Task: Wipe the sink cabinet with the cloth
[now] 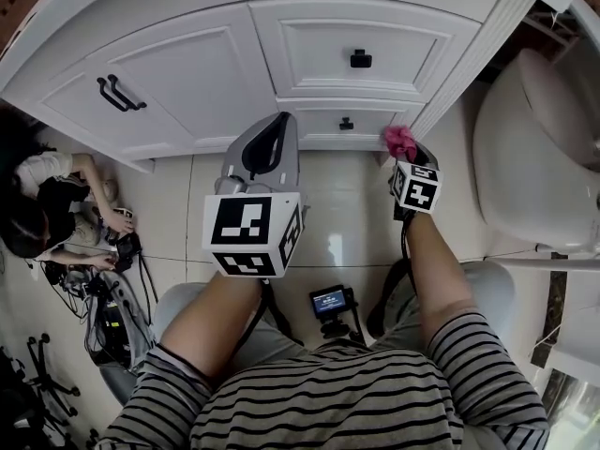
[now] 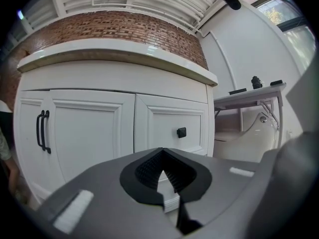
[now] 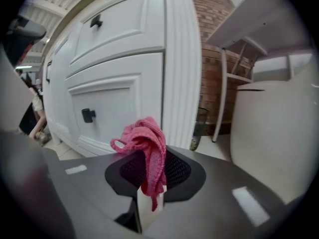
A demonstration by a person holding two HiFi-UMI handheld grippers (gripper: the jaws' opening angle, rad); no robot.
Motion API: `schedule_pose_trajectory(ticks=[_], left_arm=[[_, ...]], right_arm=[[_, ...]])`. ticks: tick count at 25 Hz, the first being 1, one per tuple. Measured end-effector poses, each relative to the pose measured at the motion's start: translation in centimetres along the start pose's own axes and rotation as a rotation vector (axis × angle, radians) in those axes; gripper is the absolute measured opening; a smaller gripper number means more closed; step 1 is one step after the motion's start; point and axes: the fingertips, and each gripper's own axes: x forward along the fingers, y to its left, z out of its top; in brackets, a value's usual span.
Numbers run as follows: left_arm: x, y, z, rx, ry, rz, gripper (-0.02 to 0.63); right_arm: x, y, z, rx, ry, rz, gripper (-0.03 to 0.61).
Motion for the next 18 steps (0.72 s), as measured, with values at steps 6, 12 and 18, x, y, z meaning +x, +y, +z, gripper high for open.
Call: schedule_pose_trajectory(ticks=[6, 12, 18], left_arm=[[-1.6, 0.4, 0.8, -0.007, -0.02, 0.013, 0.0], [-3.1, 1.7, 1.1, 0.009, -0.03, 0.04, 0.0], [-2.1, 2.7, 0.6, -0.023, 0.002, 0.046, 0.0]], right_arm=[[-0.8, 6.8, 0.1, -0.106, -0.008, 0.211, 0.072], [2.2, 20.8, -3.5, -0.285, 0.037, 0.466, 0.074], [4.7, 19.0, -5.2, -0.328, 0.167, 0.424, 0.077]])
